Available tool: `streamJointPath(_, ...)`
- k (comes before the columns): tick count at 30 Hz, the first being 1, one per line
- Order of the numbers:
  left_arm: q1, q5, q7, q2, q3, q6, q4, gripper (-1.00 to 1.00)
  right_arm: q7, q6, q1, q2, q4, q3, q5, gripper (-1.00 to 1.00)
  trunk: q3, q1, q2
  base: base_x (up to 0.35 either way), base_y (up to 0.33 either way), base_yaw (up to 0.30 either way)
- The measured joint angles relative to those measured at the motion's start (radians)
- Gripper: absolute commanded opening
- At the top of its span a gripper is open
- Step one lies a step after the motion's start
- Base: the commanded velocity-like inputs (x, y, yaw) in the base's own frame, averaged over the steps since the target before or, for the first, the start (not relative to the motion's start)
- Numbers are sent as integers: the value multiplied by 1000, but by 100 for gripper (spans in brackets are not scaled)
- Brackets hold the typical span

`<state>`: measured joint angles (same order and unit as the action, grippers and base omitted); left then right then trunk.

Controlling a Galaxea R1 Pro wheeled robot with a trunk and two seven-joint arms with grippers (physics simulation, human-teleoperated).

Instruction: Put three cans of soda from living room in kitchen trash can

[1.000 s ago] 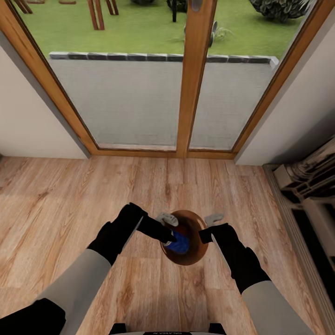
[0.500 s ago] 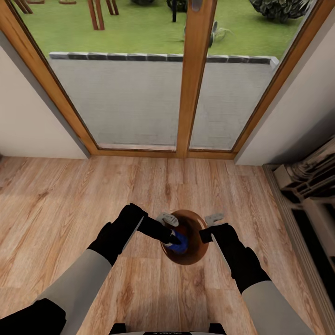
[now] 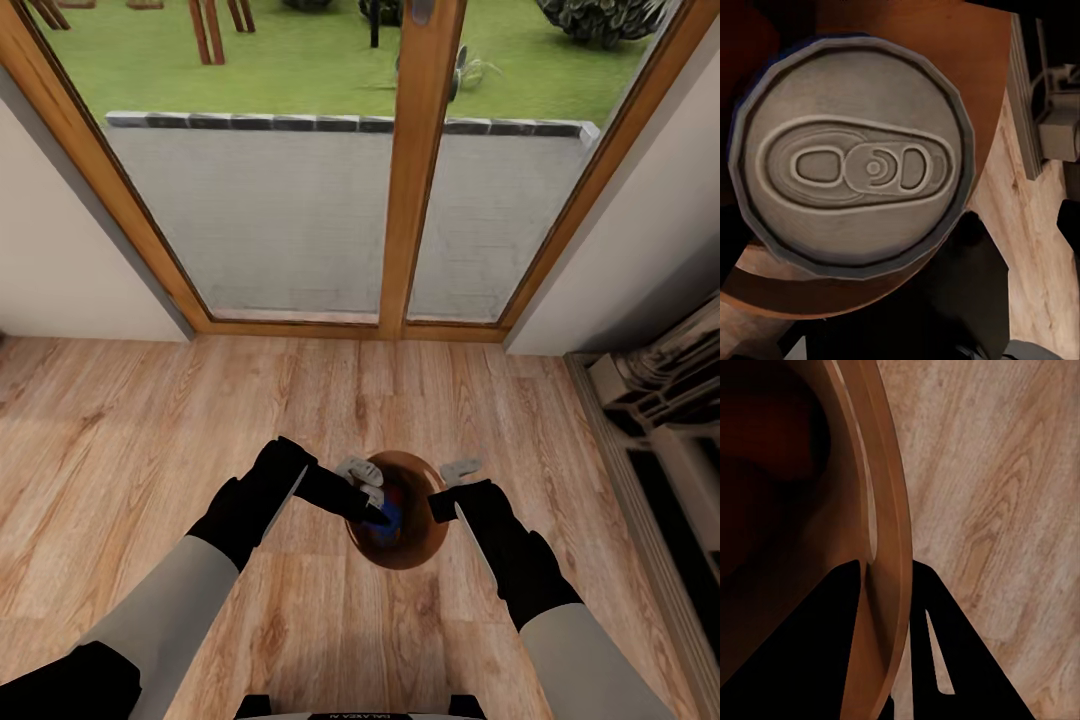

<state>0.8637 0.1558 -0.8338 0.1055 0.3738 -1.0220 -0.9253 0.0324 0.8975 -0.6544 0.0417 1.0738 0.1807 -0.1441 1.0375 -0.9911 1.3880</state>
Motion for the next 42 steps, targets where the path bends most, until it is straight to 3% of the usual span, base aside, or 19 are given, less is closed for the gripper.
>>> streamJointPath(8, 0, 1, -18, -12, -1, -1, -32, 100, -1, 0, 0, 0, 22, 0, -3, -100, 0, 0, 0, 0, 0, 0)
streamJointPath(10, 0, -2, -6, -15, -3, 0, -68, 100, -3, 0, 0, 0, 51, -1, -21, -100, 0, 0, 0, 0, 0, 0)
streamJointPath(12, 0, 37, -11, -18, -6, 8, -126, 100, -3, 0, -1, -1, 70, -1, -28, -100, 0, 0, 0, 0, 0, 0)
streamJointPath(14, 0, 55, -28, -21, -8, 14, -162, 100, -1, 0, 0, -1, 69, 0, -1, -100, 0, 0, 0, 0, 0, 0)
streamJointPath(16, 0, 56, -44, -22, -9, 14, -179, 100, 1, 0, 0, -1, 69, 0, 23, -100, 0, 0, 0, 0, 0, 0)
streamJointPath(21, 0, 57, -90, -35, -11, 12, -214, 100, -2, -1, 0, -2, 69, -2, -8, -100, 0, 0, 0, 0, 0, 0)
streamJointPath(24, -1, 57, -118, -66, -12, 10, -261, 100, 1, -1, 0, -2, 64, -1, 12, -100, 0, 0, 0, 0, 0, 0)
streamJointPath(27, -2, 56, -161, -103, -12, 8, -302, 100, -1, -2, 0, -2, 56, -1, 5, -100, 0, 0, 0, 0, 0, 0)
streamJointPath(29, -5, 57, -219, -143, -16, 7, -333, 100, -2, -3, 0, -2, 51, 0, 0, -100, 0, 0, 0, 0, 0, 0)
streamJointPath(31, -6, 56, -238, -162, -25, 7, -342, 100, -1, -3, 0, -1, 50, 0, 4, -100, 0, 0, 0, 0, 0, 0)
streamJointPath(37, -8, 55, -278, -222, -128, 10, -385, 100, -2, -3, 0, -2, 49, -2, 2, -100, 0, 0, 0, 0, 0, 0)
streamJointPath(42, -39, 55, -289, -258, -176, 17, -411, 100, -1, -4, 0, -4, 49, -5, 7, -100, 0, 0, 0, 0, 0, 0)
